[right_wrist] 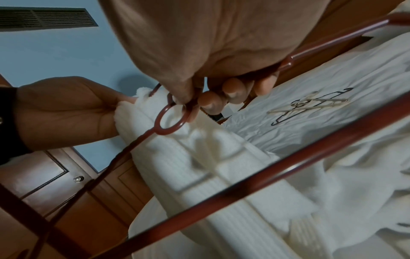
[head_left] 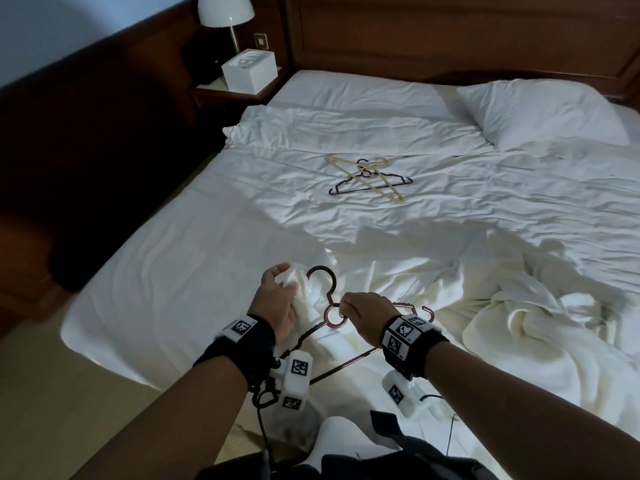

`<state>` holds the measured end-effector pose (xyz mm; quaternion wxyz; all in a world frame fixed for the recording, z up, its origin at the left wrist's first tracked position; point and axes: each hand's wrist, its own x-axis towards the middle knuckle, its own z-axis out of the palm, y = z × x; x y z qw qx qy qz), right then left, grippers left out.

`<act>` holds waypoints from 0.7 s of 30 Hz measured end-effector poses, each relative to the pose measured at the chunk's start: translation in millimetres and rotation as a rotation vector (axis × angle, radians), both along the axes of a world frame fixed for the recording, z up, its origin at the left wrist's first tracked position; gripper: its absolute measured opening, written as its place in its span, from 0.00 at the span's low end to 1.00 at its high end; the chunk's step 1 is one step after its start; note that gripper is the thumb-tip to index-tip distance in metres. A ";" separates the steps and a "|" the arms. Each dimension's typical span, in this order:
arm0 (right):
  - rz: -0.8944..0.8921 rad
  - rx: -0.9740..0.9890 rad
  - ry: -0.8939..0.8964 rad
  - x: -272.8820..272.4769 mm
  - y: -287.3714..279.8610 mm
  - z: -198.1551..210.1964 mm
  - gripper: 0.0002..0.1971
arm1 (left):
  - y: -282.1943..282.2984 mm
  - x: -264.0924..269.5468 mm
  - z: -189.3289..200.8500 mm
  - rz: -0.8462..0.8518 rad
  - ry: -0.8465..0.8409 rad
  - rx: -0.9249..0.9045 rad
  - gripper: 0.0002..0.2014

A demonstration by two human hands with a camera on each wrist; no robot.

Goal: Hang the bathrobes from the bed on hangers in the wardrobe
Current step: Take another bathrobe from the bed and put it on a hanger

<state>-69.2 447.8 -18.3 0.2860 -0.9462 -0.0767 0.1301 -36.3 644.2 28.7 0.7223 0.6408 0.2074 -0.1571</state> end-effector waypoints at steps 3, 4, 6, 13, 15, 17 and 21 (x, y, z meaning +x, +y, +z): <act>0.036 0.066 0.082 1.6 8.8 -6.0 0.12 | 5.8 1.0 -2.7 0.006 0.001 -0.028 0.20; 0.054 0.090 0.091 2.4 11.8 -7.2 0.11 | 8.3 1.1 -2.2 0.002 0.009 -0.048 0.21; 0.096 0.121 0.064 4.1 16.4 -7.6 0.11 | 12.4 -0.7 2.8 -0.001 0.033 -0.108 0.24; 0.188 0.217 0.008 3.6 36.1 1.5 0.11 | 30.1 3.8 5.9 0.093 0.053 -0.275 0.25; 0.176 0.239 -0.001 5.6 43.8 4.3 0.12 | 30.8 5.1 11.2 0.035 0.026 -0.257 0.26; 0.195 0.228 -0.052 9.2 49.0 2.6 0.15 | 37.1 6.4 12.9 -0.073 -0.003 -0.146 0.28; 0.237 0.171 -0.088 11.6 53.5 -3.7 0.17 | 56.2 6.4 14.2 -0.298 -0.142 0.290 0.31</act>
